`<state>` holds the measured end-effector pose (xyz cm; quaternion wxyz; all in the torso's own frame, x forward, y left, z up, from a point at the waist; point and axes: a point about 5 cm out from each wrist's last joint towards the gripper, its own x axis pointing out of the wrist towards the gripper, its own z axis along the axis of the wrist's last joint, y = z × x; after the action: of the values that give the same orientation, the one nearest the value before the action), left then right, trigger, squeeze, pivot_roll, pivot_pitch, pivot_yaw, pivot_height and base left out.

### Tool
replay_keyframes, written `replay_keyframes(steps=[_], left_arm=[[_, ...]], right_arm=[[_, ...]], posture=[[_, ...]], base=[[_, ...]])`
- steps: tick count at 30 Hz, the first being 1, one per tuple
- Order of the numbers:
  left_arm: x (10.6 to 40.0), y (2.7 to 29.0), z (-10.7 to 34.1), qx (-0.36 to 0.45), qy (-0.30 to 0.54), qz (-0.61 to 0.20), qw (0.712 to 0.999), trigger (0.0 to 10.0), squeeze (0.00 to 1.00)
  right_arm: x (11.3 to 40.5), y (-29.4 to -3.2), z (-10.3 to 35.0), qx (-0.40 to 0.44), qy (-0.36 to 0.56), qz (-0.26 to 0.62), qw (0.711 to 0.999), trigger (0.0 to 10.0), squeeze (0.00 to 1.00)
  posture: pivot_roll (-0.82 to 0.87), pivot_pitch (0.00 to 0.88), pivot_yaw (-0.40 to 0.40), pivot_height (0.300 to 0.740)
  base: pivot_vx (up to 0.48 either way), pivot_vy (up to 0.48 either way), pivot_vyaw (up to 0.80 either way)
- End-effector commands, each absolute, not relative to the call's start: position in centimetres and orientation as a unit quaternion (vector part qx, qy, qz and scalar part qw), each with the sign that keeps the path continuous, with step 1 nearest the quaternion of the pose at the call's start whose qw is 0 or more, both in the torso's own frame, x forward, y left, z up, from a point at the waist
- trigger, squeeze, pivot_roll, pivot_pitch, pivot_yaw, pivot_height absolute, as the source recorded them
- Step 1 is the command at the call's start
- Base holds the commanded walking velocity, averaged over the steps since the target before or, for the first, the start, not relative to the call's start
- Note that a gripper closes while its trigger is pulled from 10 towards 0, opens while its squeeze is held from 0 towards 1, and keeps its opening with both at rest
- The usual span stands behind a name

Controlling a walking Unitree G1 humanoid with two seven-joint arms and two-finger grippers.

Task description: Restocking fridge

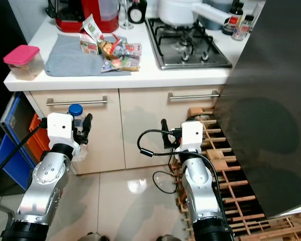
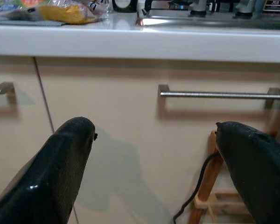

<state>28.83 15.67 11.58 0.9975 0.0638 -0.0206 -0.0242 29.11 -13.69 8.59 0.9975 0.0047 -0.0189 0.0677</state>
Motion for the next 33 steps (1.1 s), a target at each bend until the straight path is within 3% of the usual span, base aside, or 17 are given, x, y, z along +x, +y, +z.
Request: replay_keyframes(steps=[1,22,33], left_arm=[[29.0,15.6,12.1,0.068,-0.036,-0.021,0.997,10.0,0.0],[29.2,15.3,12.1,0.078,-0.043,-0.027,0.996,10.0,0.0],[29.6,16.3,11.1,0.081,-0.015,-0.042,0.996,10.0,0.0]], right_arm=[[29.1,-13.8,8.5,0.009,-0.015,0.067,0.998,10.0,0.0],[29.0,-13.6,8.4,0.0,-0.011,0.073,0.997,10.0,0.0],[29.0,-13.9,8.1,-0.028,-0.013,0.068,0.997,10.0,0.0]], posture=[[-0.04,0.0,-0.007,0.74],[-0.05,0.0,-0.001,0.74],[-0.05,0.0,0.0,0.74]], base=[[-0.27,0.0,0.0],[-0.263,0.0,0.0],[0.0,0.0,-0.74]])
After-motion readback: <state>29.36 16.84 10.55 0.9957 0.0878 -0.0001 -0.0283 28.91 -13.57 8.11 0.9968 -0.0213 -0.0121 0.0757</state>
